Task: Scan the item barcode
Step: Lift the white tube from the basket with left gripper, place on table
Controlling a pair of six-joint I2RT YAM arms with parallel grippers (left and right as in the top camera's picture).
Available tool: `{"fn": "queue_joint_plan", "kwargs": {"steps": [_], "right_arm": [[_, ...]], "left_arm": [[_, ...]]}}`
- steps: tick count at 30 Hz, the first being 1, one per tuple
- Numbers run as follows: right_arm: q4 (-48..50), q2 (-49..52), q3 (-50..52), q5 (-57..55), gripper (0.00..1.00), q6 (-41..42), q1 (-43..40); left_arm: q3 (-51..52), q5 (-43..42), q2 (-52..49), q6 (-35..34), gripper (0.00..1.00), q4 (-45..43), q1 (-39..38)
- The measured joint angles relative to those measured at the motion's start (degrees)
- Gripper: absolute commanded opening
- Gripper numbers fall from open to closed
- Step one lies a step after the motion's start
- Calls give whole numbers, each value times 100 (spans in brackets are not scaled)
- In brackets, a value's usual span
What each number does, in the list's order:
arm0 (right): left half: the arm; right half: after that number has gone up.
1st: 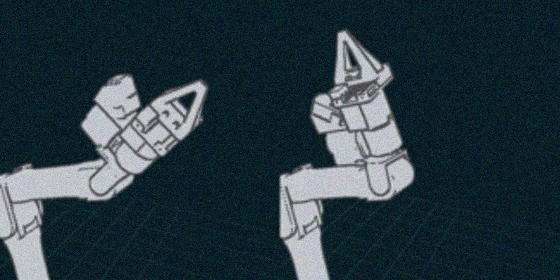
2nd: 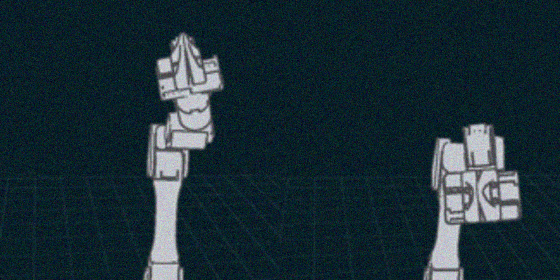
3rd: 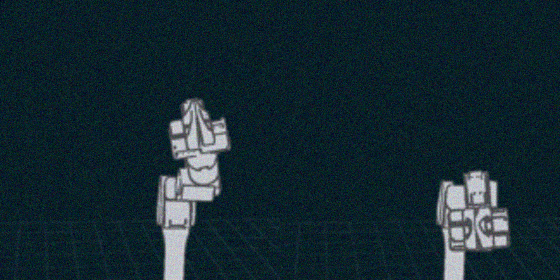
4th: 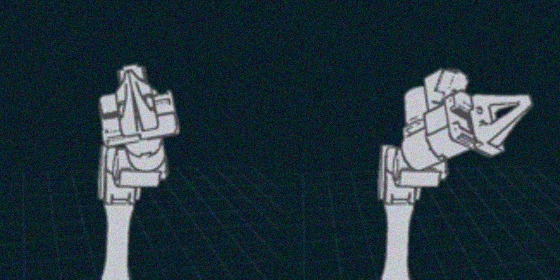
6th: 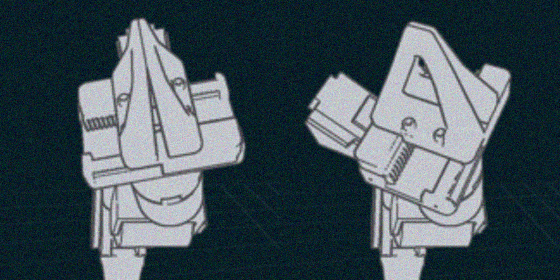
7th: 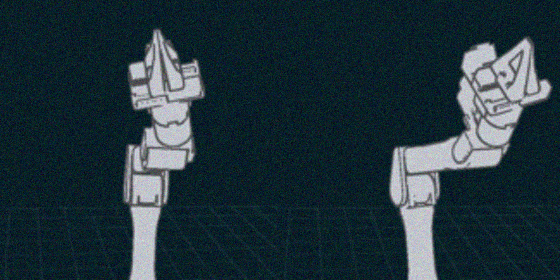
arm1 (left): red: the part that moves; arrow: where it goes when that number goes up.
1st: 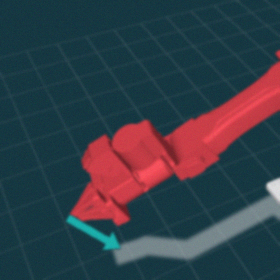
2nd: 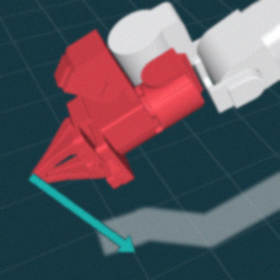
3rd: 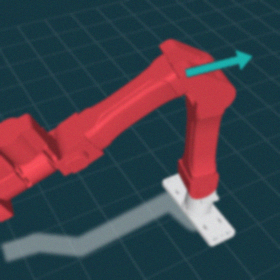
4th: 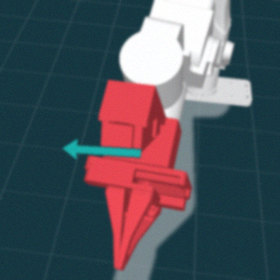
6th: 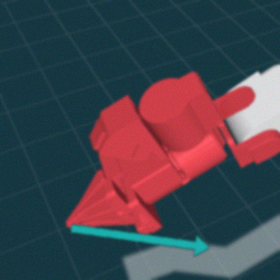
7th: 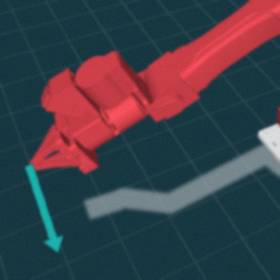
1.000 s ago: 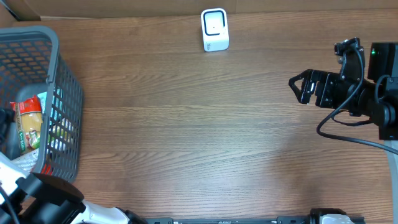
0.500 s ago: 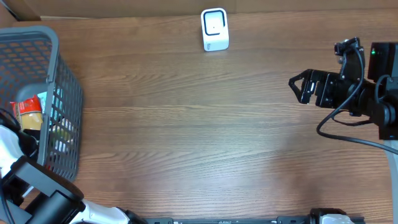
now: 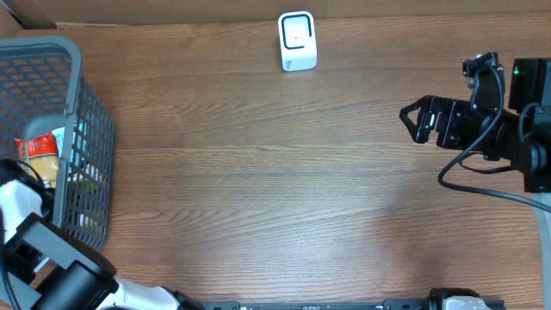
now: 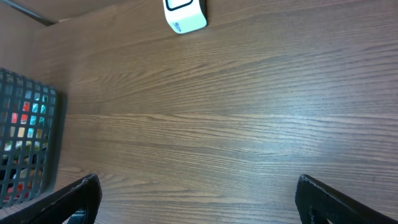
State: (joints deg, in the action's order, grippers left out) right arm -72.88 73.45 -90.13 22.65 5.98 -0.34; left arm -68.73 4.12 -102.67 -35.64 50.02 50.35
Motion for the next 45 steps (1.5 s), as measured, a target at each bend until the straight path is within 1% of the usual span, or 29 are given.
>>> {"fn": "queue_joint_plan", "kwargs": {"steps": [4, 8, 9, 10, 12, 14, 15, 17, 19, 21, 23, 26, 28, 30, 33, 34, 38, 41, 42, 43, 44, 45], "right_arm": [[-4, 70, 0, 4, 100, 0, 0], [-20, 133, 0, 2, 100, 2, 0], [-17, 142, 0, 2, 100, 2, 0], [-17, 142, 0, 0, 100, 2, 0], [-15, 142, 0, 2, 100, 2, 0], [2, 142, 0, 4, 100, 4, 0], [0, 142, 0, 2, 100, 0, 0], [0, 142, 0, 2, 100, 4, 0], [2, 142, 0, 2, 100, 2, 0], [4, 142, 0, 4, 100, 0, 0], [2, 142, 0, 2, 100, 2, 0], [20, 142, 0, 2, 100, 0, 0], [24, 142, 0, 0, 100, 4, 0], [28, 142, 0, 0, 100, 4, 0], [39, 142, 0, 2, 100, 2, 0], [37, 142, 0, 4, 100, 2, 0], [37, 142, 0, 2, 100, 2, 0], [39, 142, 0, 2, 100, 2, 0], [39, 142, 0, 4, 100, 0, 0], [33, 142, 0, 2, 100, 2, 0], [39, 142, 0, 4, 100, 2, 0], [42, 142, 0, 0, 100, 2, 0]], "left_arm": [[-916, -66, 0, 74, 4, 933, 7], [-2553, -133, 0, 444, 4, 1705, -2], [-3230, -133, 17, 621, 4, 1891, -2], [-3563, -136, 52, 767, 4, 1958, -2], [-4590, -254, 87, 1169, 4, 2350, -13], [-5296, -546, 92, 1513, 4, 2618, -52], [-5731, -833, 90, 1746, 4, 2721, -120], [-6476, -1392, 101, 2131, 4, 2918, -402], [-7055, -1937, 114, 2380, 4, 3285, -898], [-7257, -2203, 153, 2461, 4, 3580, -1488], [-7261, -2326, 175, 2540, 4, 3812, -2251], [-6935, -2199, 142, 2553, 4, 4050, -3523], [-6393, -1753, 98, 2365, 4, 4190, -4389], [-5519, -1001, -2, 1875, 5, 4059, -5206], [-4387, -354, -245, 1327, 4, 3512, -5875], [-4129, -254, -409, 1217, 4, 3421, -6022], [-3139, 0, -1025, 984, 4, 2531, -6314], [-2643, 90, -1770, 874, 4, 2218, -6393], [-2581, 111, -2024, 857, 8, 2210, -6404], [-2564, 111, -2151, 855, 13, 2201, -6404], [-2538, 111, -2365, 855, 24, 2192, -6404], [-2542, 103, -2430, 859, 31, 2236, -6404]]}}
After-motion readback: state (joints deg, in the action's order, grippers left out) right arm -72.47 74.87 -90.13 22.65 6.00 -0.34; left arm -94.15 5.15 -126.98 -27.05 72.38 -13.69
